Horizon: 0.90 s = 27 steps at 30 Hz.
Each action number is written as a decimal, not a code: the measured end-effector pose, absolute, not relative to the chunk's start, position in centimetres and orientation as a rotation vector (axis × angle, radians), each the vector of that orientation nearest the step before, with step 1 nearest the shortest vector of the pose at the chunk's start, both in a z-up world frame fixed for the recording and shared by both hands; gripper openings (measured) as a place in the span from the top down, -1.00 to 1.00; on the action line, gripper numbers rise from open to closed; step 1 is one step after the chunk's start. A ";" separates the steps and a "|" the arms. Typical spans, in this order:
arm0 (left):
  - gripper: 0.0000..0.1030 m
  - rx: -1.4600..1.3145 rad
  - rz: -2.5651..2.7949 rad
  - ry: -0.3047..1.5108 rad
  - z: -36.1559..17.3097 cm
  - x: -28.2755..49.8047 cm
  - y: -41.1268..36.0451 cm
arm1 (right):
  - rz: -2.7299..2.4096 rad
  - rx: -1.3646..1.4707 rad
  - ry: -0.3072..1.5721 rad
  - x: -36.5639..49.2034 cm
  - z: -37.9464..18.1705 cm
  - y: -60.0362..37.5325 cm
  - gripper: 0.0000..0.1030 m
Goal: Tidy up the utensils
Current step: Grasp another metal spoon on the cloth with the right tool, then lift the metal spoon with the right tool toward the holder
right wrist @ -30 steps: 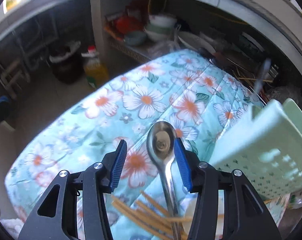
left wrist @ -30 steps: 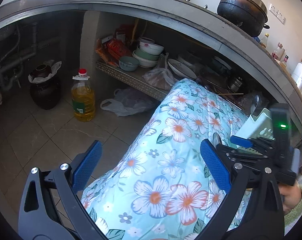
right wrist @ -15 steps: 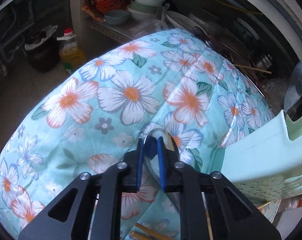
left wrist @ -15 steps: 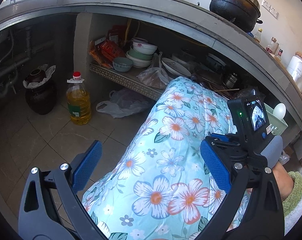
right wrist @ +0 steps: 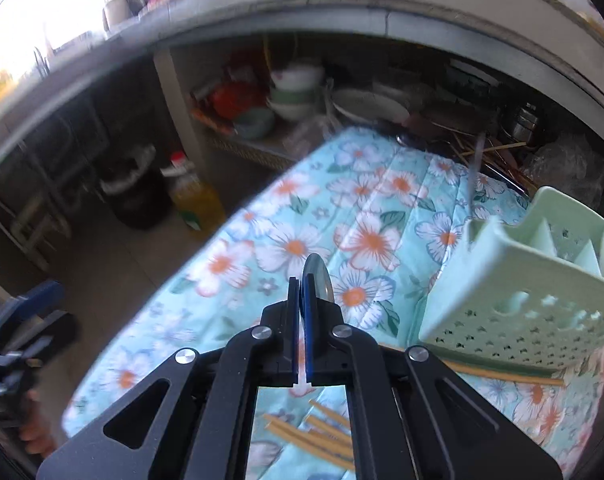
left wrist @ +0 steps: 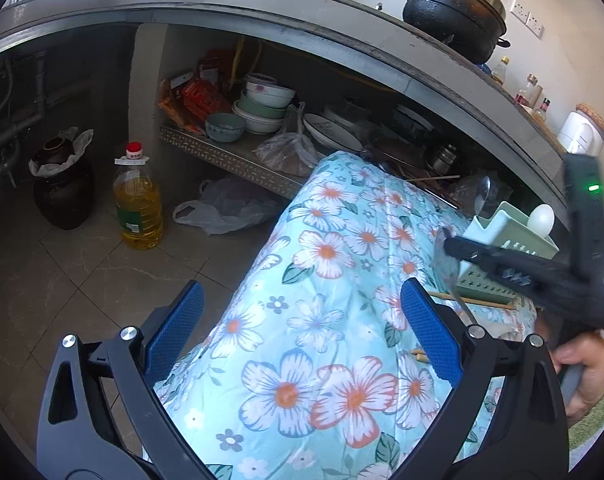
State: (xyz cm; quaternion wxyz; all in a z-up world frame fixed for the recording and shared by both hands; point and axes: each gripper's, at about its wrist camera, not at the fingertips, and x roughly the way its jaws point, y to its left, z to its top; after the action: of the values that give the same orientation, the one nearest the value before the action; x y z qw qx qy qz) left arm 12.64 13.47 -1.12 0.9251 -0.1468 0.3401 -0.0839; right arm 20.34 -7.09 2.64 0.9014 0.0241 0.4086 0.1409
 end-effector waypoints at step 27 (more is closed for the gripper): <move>-0.84 -0.125 -0.567 0.769 -0.4 13.7 0.2 | 0.228 0.692 0.597 4.3 3.4 -26.4 0.96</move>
State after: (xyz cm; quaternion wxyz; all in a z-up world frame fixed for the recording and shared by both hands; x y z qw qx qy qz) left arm 13.67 0.23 -0.36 0.8861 -0.0602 0.3700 -0.2725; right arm 4.35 -26.41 3.37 0.8911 0.3335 0.2874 0.1100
